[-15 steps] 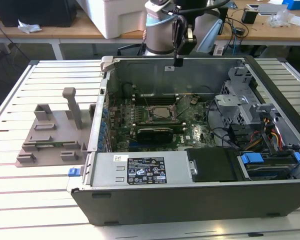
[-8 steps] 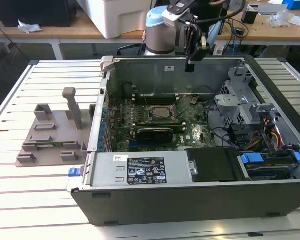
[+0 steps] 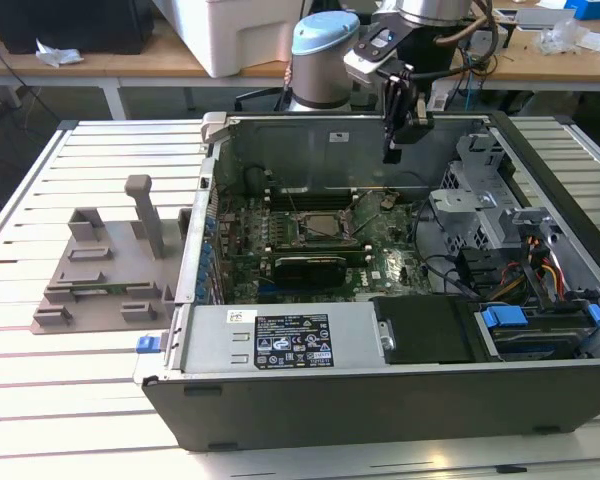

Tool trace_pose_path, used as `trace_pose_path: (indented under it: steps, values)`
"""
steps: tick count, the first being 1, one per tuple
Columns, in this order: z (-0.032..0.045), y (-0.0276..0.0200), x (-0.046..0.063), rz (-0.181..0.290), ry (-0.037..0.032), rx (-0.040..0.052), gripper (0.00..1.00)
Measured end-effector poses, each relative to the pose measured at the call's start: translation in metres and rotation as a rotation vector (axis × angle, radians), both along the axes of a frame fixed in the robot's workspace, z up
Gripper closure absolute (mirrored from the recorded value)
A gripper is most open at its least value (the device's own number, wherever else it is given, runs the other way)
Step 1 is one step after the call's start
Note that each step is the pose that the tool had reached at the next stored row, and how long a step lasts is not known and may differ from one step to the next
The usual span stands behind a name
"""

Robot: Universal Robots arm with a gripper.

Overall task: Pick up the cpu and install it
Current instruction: 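Close the cpu cover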

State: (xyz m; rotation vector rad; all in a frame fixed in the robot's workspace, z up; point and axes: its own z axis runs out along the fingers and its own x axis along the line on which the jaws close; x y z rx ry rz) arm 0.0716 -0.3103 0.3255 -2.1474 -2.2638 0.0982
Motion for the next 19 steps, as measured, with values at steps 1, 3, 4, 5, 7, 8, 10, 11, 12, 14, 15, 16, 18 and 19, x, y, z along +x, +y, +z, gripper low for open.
trace_pose_path:
  steps: [1, 3, 4, 5, 7, 8, 10, 11, 12, 14, 15, 16, 18, 19]
  values:
    - [-0.0019, 0.0000, 0.001, 0.000, 0.0000, -0.0001, 0.89]
    - [-0.0062, 0.0000, 0.004, 0.000, 0.0000, 0.0000, 0.89]
    - [-0.0093, 0.0000, 0.006, 0.000, 0.0000, -0.0002, 0.89]
    - [-0.0112, 0.0000, 0.007, 0.000, 0.0000, -0.0002, 0.89]
    - [-0.0149, 0.0001, 0.009, 0.000, 0.0000, 0.0000, 0.89]
    - [-0.0168, 0.0001, 0.010, 0.000, 0.0000, 0.0000, 0.89]
    - [-0.0238, 0.0001, 0.013, 0.000, 0.0000, 0.0000, 0.89]
    - [-0.0258, 0.0000, 0.015, 0.000, 0.0000, -0.0001, 0.89]
    - [-0.0277, 0.0000, 0.015, 0.000, 0.0000, -0.0002, 0.89]
    - [-0.0350, 0.0001, 0.018, 0.000, 0.0000, 0.0000, 0.89]
    - [-0.0368, 0.0000, 0.019, 0.000, 0.0000, -0.0001, 0.89]
    - [-0.0394, 0.0001, 0.019, 0.000, 0.0001, 0.0000, 0.89]
    - [-0.0451, 0.0000, 0.019, 0.000, 0.0000, -0.0002, 0.89]
    - [-0.0490, 0.0000, 0.019, 0.000, 0.0000, 0.0000, 0.89]
